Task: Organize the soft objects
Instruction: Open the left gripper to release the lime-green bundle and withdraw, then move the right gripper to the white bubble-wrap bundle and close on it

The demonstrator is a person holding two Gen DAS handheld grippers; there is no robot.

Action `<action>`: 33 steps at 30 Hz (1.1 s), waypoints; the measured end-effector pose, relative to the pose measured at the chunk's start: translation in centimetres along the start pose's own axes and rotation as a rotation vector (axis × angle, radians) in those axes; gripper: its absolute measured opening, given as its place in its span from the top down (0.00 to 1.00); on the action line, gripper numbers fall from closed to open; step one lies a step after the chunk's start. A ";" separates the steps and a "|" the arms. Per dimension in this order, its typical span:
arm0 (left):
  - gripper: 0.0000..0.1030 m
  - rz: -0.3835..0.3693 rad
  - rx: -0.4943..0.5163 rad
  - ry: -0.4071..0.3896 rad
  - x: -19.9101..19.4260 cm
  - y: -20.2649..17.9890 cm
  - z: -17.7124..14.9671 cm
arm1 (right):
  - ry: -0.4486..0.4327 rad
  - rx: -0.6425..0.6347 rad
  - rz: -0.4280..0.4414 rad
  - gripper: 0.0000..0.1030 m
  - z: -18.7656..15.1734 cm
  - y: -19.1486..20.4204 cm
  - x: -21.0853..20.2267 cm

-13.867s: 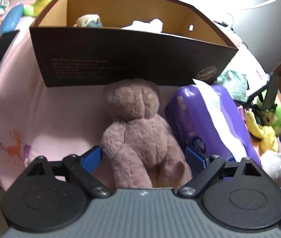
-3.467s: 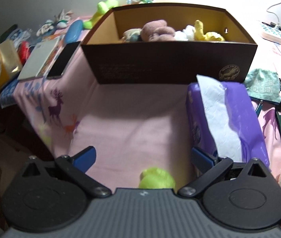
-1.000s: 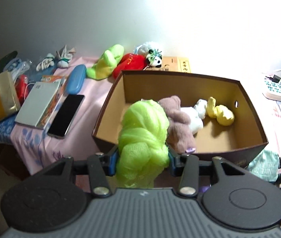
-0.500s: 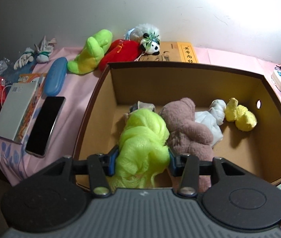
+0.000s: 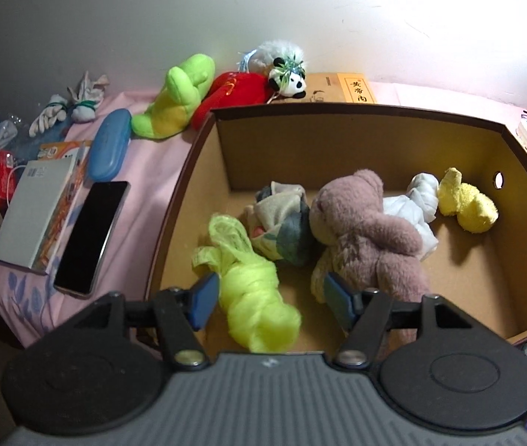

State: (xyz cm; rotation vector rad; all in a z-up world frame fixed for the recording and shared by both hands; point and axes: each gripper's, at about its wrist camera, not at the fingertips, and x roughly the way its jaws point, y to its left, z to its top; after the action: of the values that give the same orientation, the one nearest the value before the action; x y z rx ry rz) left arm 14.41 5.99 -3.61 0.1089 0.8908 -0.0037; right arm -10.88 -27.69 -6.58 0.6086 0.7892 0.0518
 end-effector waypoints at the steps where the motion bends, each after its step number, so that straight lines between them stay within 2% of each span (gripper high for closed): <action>1: 0.30 0.002 0.001 -0.009 -0.5 0.0 0.0 | 0.003 -0.004 0.005 0.56 0.0 0.1 0.1; 12: 0.24 0.045 0.024 -0.038 -4.9 -0.6 -1.5 | 0.029 -0.039 0.069 0.56 0.1 0.7 0.7; 16: 0.13 0.075 0.017 -0.044 -6.2 -0.7 -2.3 | 0.046 -0.055 0.093 0.56 0.2 0.7 0.9; 20: 0.14 0.107 0.021 -0.050 -7.3 -0.9 -3.2 | 0.062 -0.071 0.109 0.56 0.2 0.6 0.9; 33: 0.12 0.144 -0.034 -0.001 -9.7 -2.0 -6.7 | 0.129 -0.118 0.131 0.56 0.2 -0.7 0.8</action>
State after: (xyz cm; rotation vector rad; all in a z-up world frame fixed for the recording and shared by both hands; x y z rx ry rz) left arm 3.02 4.23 -0.45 0.1417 0.8801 0.1457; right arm -10.28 -28.18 -7.38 0.5483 0.8636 0.2583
